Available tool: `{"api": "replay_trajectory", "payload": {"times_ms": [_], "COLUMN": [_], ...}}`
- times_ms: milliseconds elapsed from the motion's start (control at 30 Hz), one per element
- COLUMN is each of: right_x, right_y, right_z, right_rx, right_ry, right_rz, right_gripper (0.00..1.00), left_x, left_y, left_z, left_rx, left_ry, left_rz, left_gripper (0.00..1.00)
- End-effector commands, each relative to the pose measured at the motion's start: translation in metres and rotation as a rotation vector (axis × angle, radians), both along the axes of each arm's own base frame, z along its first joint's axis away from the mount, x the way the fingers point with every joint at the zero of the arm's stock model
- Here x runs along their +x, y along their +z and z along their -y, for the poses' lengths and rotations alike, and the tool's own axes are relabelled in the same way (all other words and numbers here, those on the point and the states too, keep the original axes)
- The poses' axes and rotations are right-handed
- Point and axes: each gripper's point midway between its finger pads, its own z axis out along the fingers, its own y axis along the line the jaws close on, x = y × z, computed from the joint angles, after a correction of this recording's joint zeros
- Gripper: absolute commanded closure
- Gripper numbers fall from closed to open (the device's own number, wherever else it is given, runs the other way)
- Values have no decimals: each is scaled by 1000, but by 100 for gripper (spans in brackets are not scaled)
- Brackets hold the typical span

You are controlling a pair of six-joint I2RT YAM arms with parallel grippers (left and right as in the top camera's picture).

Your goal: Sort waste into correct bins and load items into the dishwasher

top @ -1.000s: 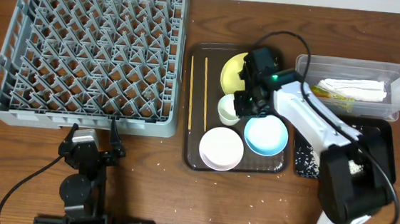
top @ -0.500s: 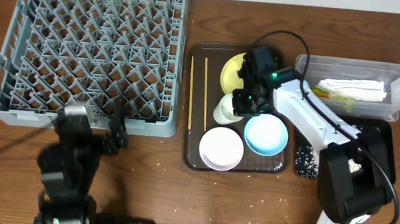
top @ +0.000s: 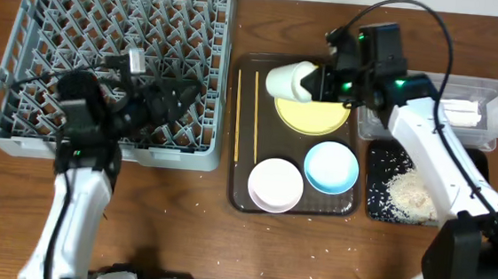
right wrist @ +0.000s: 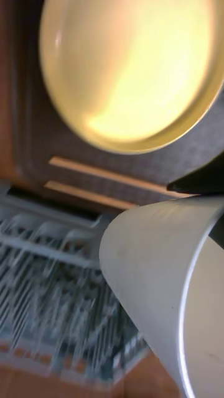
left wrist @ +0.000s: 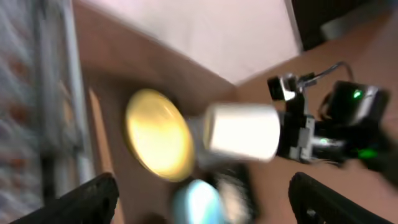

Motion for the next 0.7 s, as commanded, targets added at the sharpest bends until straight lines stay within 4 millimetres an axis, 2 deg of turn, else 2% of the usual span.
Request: {"api": "replay_trajectory", "payload": {"times_ms": [0,67,133,300,467,667], "right_x": [-6,-7,-11,-22,-36,-55], "right_y": [23,30,34,33,21,21], "right_z": [-17,-27,-39,-64,-87,-114], "right_rx": [204,275,336,463,551,629], "right_ry": [132,195,264,420,540,683], "right_rz": [-7,8,19,17,-30,-23], "right_gripper": [99,99,99,99,99,99], "left_x": [-12,-14,-21,-32,-39,-41], "left_y": [-16,-27,-32,-31,-16,-11], "left_z": [22,27,32,38,41,43], "left_rx": [-389,-476,-508,-535,-487,-422], "left_ry": [-70,-90,-152,-250,-366,-423], "left_rz": [-523,-683,-749,-789,-639,-483], "left_gripper": [12,12,12,12,12,12]}}
